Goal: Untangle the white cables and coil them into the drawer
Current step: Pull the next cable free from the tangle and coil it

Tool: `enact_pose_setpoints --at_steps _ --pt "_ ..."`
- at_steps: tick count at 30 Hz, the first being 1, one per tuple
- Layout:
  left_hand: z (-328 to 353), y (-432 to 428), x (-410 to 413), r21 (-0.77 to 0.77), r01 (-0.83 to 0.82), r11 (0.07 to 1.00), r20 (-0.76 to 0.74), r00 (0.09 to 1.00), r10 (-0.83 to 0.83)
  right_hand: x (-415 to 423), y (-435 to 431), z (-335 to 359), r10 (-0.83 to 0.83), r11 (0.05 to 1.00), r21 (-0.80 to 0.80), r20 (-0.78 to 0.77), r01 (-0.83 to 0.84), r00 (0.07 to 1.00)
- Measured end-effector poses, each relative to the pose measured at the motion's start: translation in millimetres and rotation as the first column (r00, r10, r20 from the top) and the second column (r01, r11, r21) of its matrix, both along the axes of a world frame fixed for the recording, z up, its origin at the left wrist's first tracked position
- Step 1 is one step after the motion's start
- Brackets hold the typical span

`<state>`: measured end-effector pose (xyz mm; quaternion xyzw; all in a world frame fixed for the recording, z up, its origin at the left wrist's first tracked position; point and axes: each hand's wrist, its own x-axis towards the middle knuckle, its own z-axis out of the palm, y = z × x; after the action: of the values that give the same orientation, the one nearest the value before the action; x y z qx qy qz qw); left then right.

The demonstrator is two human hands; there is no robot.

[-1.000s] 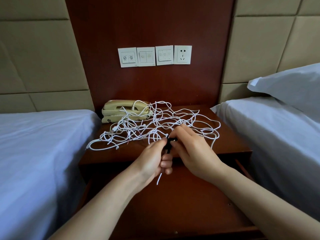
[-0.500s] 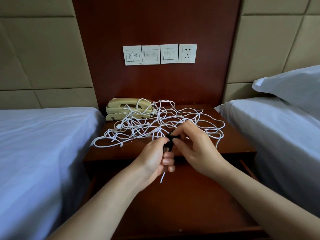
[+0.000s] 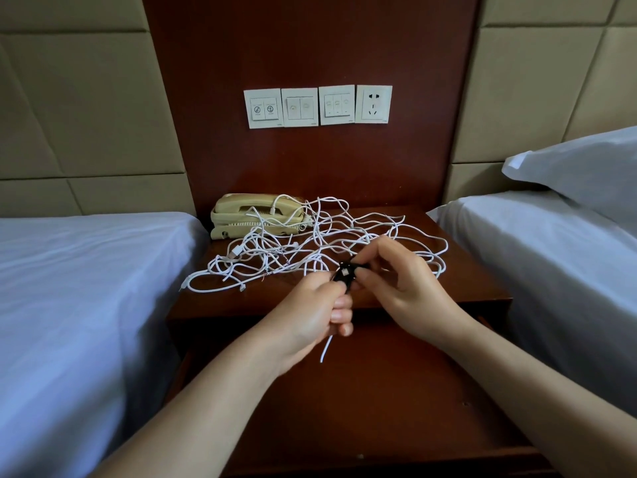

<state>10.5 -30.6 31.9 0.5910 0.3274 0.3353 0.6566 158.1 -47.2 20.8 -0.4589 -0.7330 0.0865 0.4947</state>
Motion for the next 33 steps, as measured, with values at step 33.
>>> enact_pose_setpoints --at_steps 33 --pt "-21.8 1.9 -10.6 0.087 -0.016 0.996 -0.173 0.984 0.031 -7.9 -6.5 -8.3 -0.073 0.958 -0.288 -0.259 -0.005 0.963"
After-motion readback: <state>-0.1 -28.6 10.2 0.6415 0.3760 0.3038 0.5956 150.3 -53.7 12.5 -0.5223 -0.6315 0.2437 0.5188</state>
